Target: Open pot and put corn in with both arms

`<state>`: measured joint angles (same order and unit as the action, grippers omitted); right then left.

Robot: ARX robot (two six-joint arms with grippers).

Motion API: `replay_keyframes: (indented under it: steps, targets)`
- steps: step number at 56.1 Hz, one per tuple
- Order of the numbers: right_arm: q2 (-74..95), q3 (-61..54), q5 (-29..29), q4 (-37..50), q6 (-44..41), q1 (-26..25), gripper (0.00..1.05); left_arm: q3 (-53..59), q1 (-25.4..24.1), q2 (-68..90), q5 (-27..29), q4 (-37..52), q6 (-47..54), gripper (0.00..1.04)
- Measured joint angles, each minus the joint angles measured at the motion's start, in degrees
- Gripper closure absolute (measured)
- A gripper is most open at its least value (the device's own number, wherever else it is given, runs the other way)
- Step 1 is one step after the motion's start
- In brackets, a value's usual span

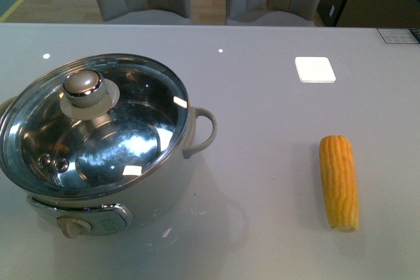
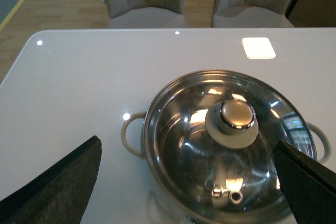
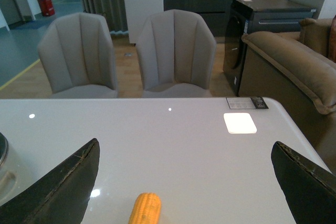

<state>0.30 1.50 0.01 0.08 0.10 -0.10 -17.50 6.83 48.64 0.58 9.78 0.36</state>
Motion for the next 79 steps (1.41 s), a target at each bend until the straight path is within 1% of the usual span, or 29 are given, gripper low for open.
replay_keyframes:
  steps: [4,10,12,17,34,43,60,74,77,79]
  targets:
    - [0.0,0.0,0.0,0.0,0.0,0.0,0.09,-1.07,1.9,7.61,1.64,7.28,-0.17,0.07]
    - [0.0,0.0,0.0,0.0,0.0,0.0,0.09,-3.91,5.6,23.3,4.79,21.55,-0.59,0.07]
    - [0.0,0.0,0.0,0.0,0.0,0.0,0.09,-5.01,6.4,27.52,5.51,24.94,-0.76,0.07]
    - [0.0,0.0,0.0,0.0,-0.02,0.0,0.09,-7.61,7.54,35.15,6.97,29.66,-1.79,0.07]
    - [0.0,0.0,0.0,0.0,0.0,0.0,0.09,-9.53,9.92,47.5,9.55,37.51,-4.74,0.07]
    - [0.0,0.0,0.0,0.0,0.0,0.0,0.09,-9.46,12.0,55.15,10.8,44.0,-5.14,0.07]
    - [0.0,0.0,0.0,0.0,0.0,0.0,0.09,-9.75,12.5,61.99,12.11,46.25,-6.56,0.07]
    - [0.0,0.0,0.0,0.0,0.0,0.0,0.09,-10.01,12.52,63.12,12.09,47.28,-7.76,0.07]
    - [0.0,0.0,0.0,0.0,0.0,0.0,0.09,-10.03,12.52,63.23,12.02,47.43,-7.91,0.1]
    - [0.0,0.0,0.0,0.0,0.0,0.0,0.09,-10.03,12.52,63.25,12.02,47.52,-7.96,0.14]
